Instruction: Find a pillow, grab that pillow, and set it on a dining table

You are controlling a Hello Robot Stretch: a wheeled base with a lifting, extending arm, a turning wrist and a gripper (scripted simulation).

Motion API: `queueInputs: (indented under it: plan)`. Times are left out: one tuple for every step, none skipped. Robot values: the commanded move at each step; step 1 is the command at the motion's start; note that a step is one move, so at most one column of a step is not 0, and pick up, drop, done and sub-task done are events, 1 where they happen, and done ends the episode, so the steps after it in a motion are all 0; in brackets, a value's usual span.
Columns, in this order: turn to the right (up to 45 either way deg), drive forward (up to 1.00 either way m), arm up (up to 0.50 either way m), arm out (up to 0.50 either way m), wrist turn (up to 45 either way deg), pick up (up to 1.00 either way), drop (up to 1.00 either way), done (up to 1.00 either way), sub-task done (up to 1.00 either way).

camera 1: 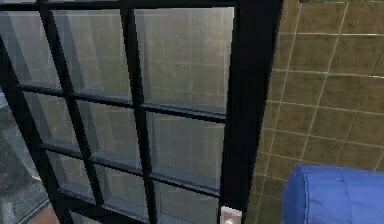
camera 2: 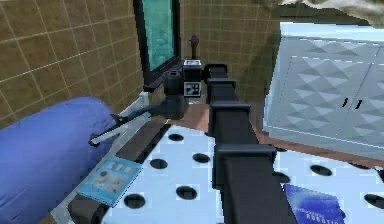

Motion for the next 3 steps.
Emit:
queueInputs:
  plan:
    - [0.0, 0.0, 0.0, 0.0, -45.0, 0.0, 0.0, 0.0, 0.0]
    - [0.0, 0.0, 0.0, 0.0, -9.0, 0.0, 0.0, 0.0, 0.0]
    - [0.0, 0.0, 0.0, -0.26, 0.0, 0.0, 0.0, 0.0, 0.0]
